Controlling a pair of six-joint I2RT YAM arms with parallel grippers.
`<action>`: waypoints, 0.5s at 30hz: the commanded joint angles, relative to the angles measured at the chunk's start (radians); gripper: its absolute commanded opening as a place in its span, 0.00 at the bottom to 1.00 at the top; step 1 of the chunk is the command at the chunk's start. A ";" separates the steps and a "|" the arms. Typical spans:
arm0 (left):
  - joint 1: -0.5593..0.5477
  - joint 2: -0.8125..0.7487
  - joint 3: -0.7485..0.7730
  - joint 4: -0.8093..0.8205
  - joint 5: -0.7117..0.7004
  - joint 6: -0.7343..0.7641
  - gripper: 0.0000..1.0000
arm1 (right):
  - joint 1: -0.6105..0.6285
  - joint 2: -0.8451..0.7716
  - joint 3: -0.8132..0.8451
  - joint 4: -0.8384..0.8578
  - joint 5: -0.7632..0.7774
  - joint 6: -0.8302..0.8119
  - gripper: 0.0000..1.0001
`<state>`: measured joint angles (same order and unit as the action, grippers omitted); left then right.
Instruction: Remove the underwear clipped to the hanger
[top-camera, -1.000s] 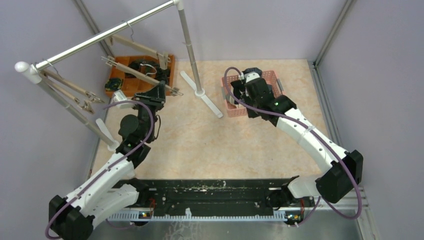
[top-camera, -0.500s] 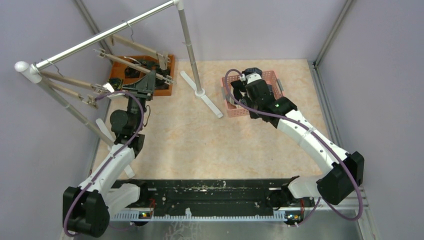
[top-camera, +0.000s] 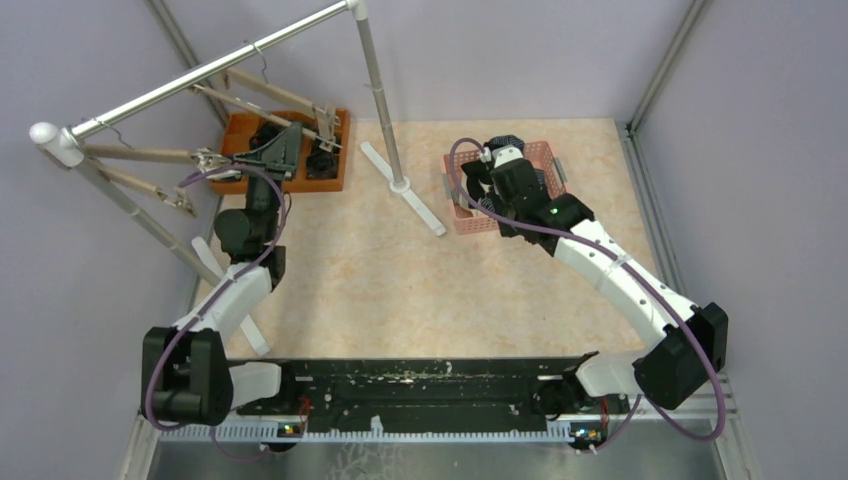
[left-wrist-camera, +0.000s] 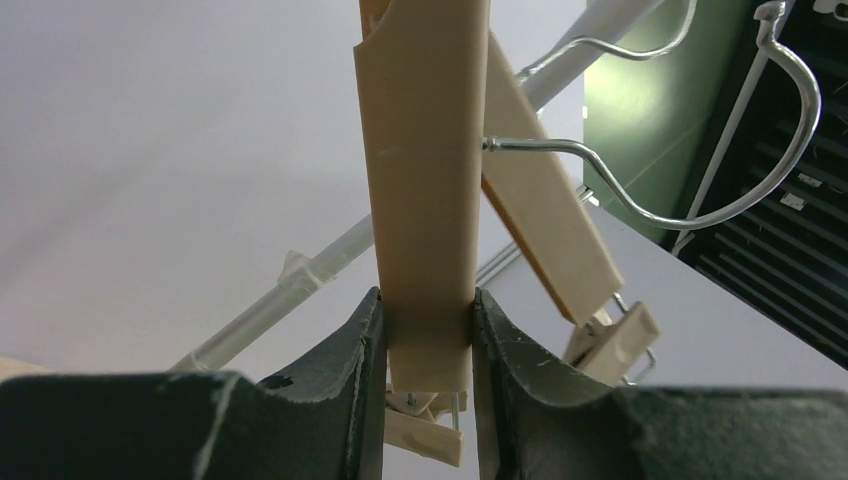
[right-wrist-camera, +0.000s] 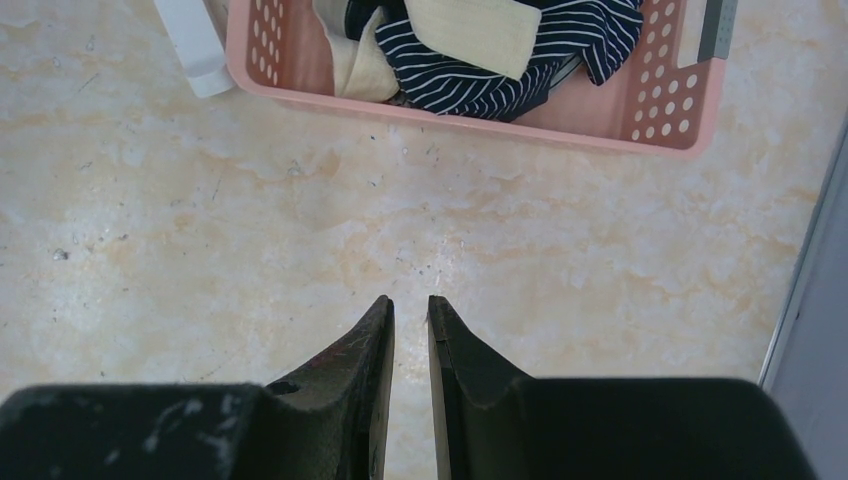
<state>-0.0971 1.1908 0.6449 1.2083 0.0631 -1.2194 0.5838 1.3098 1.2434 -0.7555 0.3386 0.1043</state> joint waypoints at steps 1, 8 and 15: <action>0.010 0.051 0.083 0.137 0.077 0.006 0.00 | -0.010 -0.012 0.008 0.022 0.029 -0.011 0.20; 0.010 -0.019 0.109 -0.009 0.106 0.145 0.00 | -0.010 -0.013 -0.004 0.029 0.050 -0.011 0.20; 0.010 0.004 0.037 0.055 0.130 0.058 0.00 | -0.010 0.006 0.007 0.035 0.036 -0.014 0.20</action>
<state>-0.0937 1.1728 0.7216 1.1896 0.1680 -1.1236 0.5838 1.3121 1.2369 -0.7544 0.3588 0.1032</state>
